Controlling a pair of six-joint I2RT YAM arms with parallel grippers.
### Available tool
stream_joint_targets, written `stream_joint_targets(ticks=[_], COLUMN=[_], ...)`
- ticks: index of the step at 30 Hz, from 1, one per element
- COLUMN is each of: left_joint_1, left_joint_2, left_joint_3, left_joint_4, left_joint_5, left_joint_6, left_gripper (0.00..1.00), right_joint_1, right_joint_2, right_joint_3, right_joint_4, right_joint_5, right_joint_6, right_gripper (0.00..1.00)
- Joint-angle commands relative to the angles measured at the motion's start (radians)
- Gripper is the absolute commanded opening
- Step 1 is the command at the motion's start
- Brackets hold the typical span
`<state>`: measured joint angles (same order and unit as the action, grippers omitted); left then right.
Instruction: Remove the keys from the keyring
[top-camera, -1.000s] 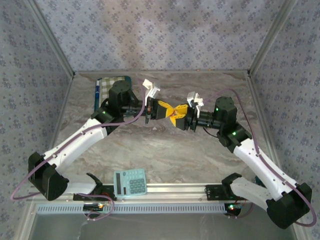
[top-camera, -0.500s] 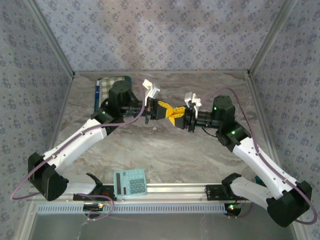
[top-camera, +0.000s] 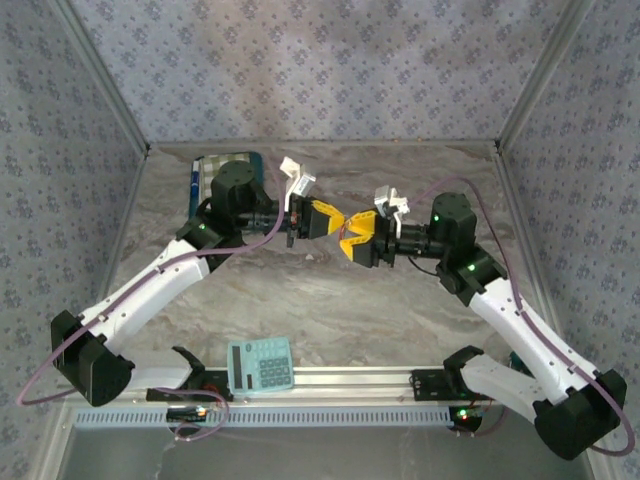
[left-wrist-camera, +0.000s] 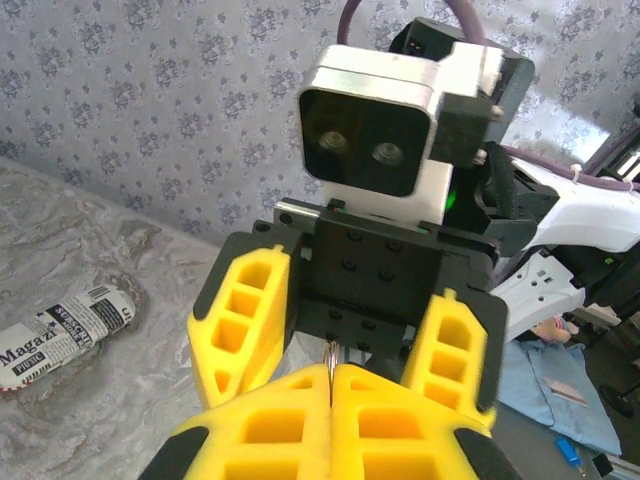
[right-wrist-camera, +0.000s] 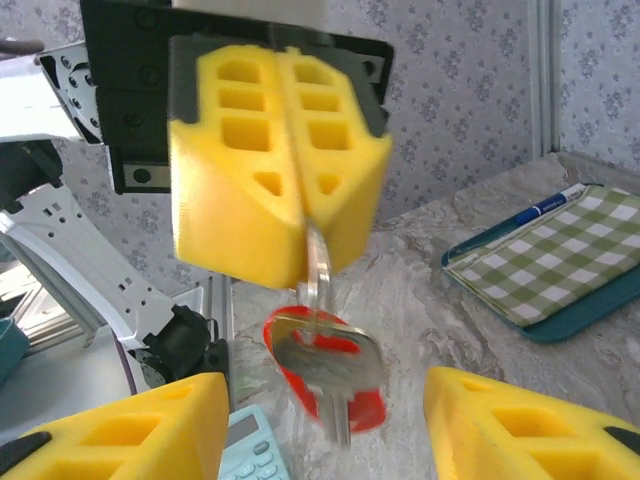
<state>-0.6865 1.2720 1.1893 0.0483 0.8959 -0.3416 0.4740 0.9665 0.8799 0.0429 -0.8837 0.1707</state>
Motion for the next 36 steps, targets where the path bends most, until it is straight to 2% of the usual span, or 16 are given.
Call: stream_joint_targets(ticks=[1, 4, 8, 11, 19, 23, 28, 36], left_joint_1=[0.004, 0.005, 0.004, 0.003, -0.004, -0.004, -0.001, 0.008], left_joint_2=[-0.024, -0.020, -0.008, 0.000, 0.006, 0.006, 0.001, -0.024], left_joint_3=[0.016, 0.023, 0.026, 0.026, 0.026, 0.026, 0.022, -0.013], left_joint_4=[-0.008, -0.010, 0.016, 0.031, 0.042, 0.038, 0.027, 0.035], left_joint_5=[0.028, 0.038, 0.053, 0.059, 0.064, 0.061, 0.038, -0.008], left_joint_6=[0.019, 0.018, -0.003, -0.015, -0.022, -0.017, -0.002, 0.001], left_gripper=[0.00, 0.00, 0.00, 0.00, 0.00, 0.00, 0.00, 0.00], right_joint_1=[-0.035, -0.032, -0.011, 0.006, 0.034, 0.039, 0.038, 0.030], right_joint_2=[-0.011, 0.004, 0.032, 0.053, 0.077, 0.065, 0.044, -0.027], right_joint_3=[-0.014, 0.001, 0.024, 0.034, 0.047, 0.050, 0.046, 0.007], right_joint_4=[0.053, 0.049, 0.050, 0.060, 0.100, 0.096, 0.075, 0.060], right_joint_5=[-0.079, -0.099, -0.102, -0.096, -0.082, -0.056, -0.003, 0.114], right_joint_6=[0.062, 0.052, 0.040, 0.036, 0.050, 0.047, 0.038, 0.030], right_gripper=[0.53, 0.43, 0.41, 0.34, 0.32, 0.23, 0.17, 0.13])
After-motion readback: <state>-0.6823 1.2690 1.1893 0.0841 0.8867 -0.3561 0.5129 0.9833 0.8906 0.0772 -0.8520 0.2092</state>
